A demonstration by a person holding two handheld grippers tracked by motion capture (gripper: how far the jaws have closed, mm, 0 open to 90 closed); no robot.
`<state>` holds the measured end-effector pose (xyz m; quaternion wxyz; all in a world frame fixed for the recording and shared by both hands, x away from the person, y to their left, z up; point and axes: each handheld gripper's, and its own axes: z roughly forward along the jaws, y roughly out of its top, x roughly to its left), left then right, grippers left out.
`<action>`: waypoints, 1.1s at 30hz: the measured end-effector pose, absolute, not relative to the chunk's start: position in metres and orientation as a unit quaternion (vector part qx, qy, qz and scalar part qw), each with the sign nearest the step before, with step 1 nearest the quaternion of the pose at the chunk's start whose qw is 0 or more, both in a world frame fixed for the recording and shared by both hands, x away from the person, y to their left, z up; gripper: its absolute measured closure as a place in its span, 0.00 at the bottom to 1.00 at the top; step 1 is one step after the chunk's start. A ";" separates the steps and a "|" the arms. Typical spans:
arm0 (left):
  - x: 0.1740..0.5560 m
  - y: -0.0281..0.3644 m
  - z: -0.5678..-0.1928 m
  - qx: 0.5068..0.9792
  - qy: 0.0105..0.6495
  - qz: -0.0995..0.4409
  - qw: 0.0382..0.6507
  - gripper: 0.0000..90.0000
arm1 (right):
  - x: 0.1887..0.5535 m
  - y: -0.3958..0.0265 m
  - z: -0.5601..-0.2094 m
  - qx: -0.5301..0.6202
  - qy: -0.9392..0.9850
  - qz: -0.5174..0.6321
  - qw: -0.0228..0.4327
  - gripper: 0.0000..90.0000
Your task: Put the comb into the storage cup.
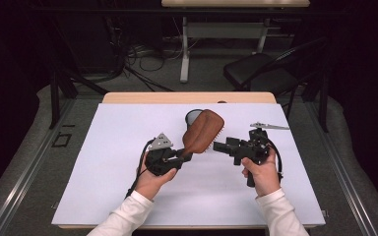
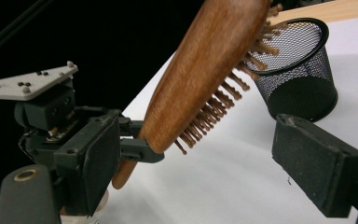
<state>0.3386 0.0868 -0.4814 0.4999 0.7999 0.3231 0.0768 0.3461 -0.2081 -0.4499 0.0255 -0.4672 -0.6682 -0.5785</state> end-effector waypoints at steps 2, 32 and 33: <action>0.339 0.086 -0.482 0.802 0.321 0.076 0.498 0.81 | 0.347 -0.210 -0.451 -0.470 -0.667 -0.577 0.023 0.17; 0.320 0.061 -0.490 0.818 0.282 0.045 0.500 0.81 | 0.353 -0.212 -0.472 -0.494 -0.649 -0.576 0.056 0.17; 0.319 0.060 -0.491 0.817 0.280 0.044 0.502 0.81 | 0.353 -0.212 -0.472 -0.495 -0.649 -0.575 0.057 0.17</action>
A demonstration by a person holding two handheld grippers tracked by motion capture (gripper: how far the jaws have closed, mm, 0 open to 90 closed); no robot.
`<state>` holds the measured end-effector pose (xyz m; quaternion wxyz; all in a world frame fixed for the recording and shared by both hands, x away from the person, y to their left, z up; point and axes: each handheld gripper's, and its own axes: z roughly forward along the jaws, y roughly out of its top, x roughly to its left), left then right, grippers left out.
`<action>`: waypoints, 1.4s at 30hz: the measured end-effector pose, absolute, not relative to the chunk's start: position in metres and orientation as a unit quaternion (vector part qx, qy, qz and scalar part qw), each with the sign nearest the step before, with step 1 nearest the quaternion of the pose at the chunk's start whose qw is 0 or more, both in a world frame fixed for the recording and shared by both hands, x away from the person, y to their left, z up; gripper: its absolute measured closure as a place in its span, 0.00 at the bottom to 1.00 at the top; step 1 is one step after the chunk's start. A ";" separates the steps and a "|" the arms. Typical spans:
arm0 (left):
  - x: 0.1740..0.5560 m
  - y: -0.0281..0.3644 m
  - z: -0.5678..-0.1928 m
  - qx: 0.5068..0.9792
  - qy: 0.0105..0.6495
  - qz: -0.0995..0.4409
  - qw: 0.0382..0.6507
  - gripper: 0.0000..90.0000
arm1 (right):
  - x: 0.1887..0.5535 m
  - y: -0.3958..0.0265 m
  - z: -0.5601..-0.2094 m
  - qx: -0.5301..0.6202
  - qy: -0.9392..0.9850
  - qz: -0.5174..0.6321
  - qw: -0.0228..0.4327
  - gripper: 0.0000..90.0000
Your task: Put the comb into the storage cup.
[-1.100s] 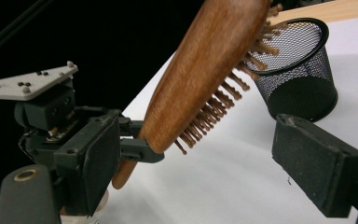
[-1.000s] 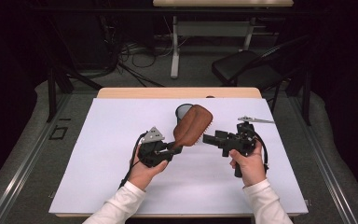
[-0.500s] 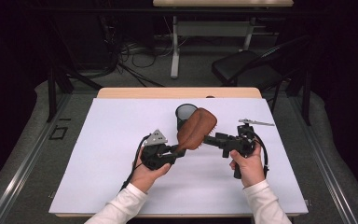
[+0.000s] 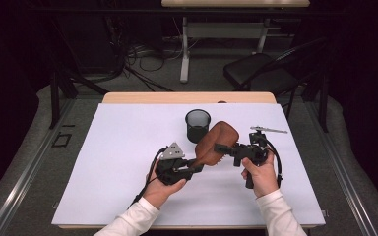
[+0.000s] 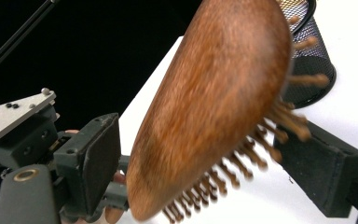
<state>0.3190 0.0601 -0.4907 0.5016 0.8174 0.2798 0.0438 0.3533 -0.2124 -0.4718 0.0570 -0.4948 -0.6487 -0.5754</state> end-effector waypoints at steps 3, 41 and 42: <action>0.317 0.058 -0.491 0.819 0.275 0.040 0.501 0.81 | 0.354 -0.213 -0.472 -0.495 -0.648 -0.576 0.062 0.17; 0.316 0.052 -0.501 0.829 0.260 0.029 0.495 0.81 | 0.357 -0.214 -0.478 -0.501 -0.644 -0.571 0.087 0.20; 0.316 0.052 -0.502 0.830 0.258 0.031 0.493 0.81 | 0.357 -0.214 -0.478 -0.503 -0.644 -0.570 0.087 0.21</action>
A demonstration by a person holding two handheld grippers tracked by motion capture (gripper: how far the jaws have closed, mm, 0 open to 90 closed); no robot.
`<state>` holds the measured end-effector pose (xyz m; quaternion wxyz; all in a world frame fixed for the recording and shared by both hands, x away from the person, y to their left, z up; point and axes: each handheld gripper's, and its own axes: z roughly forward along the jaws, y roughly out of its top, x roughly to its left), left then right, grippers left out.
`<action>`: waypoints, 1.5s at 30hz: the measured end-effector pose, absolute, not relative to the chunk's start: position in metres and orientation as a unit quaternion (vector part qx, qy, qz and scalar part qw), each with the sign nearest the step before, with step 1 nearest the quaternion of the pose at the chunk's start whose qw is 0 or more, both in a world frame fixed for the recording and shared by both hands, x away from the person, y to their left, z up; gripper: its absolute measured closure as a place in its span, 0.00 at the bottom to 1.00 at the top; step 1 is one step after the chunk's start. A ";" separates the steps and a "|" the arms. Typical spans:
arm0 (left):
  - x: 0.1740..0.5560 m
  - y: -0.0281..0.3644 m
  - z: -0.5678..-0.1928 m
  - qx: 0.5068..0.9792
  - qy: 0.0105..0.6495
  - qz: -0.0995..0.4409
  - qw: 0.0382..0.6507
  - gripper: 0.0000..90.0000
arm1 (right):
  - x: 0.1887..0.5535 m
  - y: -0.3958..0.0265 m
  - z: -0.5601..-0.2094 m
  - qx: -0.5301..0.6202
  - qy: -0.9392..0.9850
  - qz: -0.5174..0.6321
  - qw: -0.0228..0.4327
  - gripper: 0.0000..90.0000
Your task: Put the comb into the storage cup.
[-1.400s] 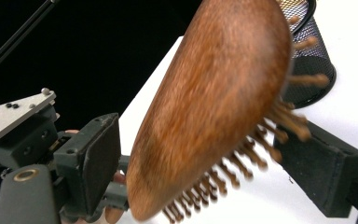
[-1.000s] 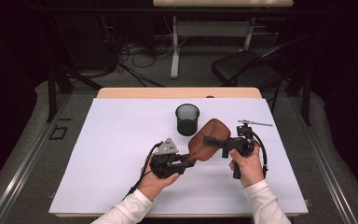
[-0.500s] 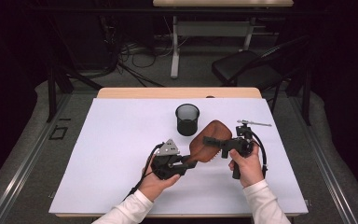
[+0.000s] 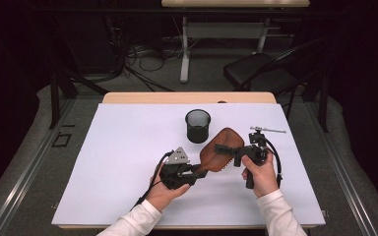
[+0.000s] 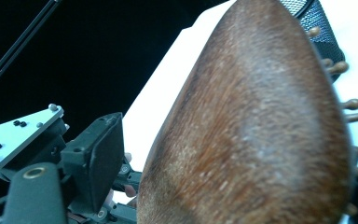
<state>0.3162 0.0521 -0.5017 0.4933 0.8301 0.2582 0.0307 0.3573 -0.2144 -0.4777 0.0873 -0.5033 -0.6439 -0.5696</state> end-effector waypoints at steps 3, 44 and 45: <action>0.316 0.052 -0.502 0.830 0.258 0.032 0.493 0.81 | 0.358 -0.215 -0.479 -0.505 -0.642 -0.570 0.086 0.24; 0.321 0.051 -0.512 0.839 0.259 0.026 0.479 0.81 | 0.363 -0.228 -0.494 -0.530 -0.595 -0.589 0.131 0.48; 0.321 0.051 -0.512 0.839 0.259 0.026 0.479 0.81 | 0.363 -0.227 -0.495 -0.531 -0.592 -0.592 0.131 0.48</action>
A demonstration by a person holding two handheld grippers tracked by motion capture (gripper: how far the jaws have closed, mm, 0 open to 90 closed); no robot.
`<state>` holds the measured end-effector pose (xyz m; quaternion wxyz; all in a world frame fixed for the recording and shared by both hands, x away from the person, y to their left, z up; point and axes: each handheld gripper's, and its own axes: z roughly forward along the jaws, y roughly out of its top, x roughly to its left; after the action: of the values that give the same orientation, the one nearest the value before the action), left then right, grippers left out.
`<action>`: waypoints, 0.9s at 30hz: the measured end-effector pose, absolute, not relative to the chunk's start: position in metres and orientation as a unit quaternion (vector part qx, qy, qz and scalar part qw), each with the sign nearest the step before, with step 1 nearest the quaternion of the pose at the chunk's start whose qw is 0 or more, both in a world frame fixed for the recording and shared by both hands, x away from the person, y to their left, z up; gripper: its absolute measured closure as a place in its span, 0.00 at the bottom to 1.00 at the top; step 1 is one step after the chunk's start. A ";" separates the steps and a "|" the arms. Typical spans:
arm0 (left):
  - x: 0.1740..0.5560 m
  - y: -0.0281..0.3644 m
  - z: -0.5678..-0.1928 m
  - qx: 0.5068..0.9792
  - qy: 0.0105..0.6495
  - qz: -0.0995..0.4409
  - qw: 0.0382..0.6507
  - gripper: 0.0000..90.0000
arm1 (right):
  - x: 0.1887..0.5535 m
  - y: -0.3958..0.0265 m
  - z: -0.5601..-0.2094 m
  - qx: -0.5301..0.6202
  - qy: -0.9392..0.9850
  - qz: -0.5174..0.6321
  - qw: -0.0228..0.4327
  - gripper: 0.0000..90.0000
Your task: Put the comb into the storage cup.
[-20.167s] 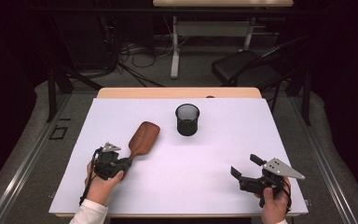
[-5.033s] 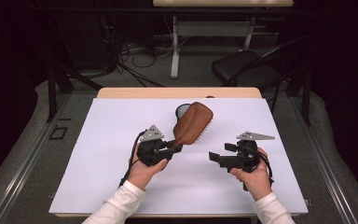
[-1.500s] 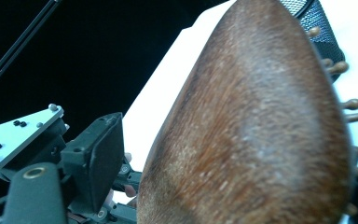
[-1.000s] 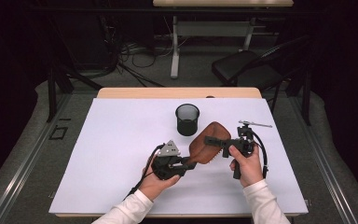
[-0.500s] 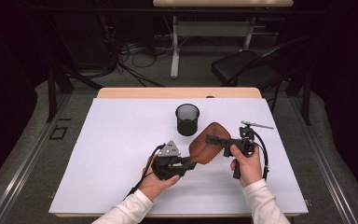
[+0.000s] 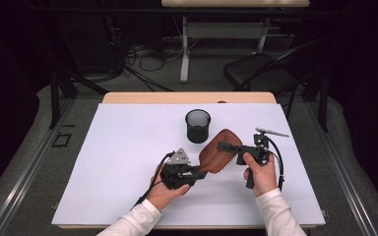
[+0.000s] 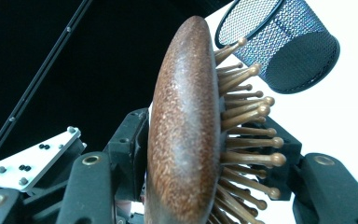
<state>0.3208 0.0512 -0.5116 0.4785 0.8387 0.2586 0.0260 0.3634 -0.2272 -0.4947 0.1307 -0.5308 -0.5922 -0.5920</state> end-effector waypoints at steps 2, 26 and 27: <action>0.321 0.051 -0.512 0.839 0.258 0.027 0.479 0.81 | 0.364 -0.227 -0.495 -0.531 -0.591 -0.592 0.133 0.48; 0.320 0.050 -0.514 0.842 0.255 0.031 0.474 0.81 | 0.362 -0.229 -0.497 -0.532 -0.576 -0.599 0.161 0.54; 0.320 0.050 -0.514 0.842 0.255 0.031 0.474 0.80 | 0.362 -0.229 -0.497 -0.532 -0.576 -0.599 0.161 0.54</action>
<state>0.3203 0.0495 -0.5136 0.4743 0.8422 0.2546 0.0308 0.3623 -0.2290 -0.4971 0.1613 -0.5317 -0.5761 -0.5994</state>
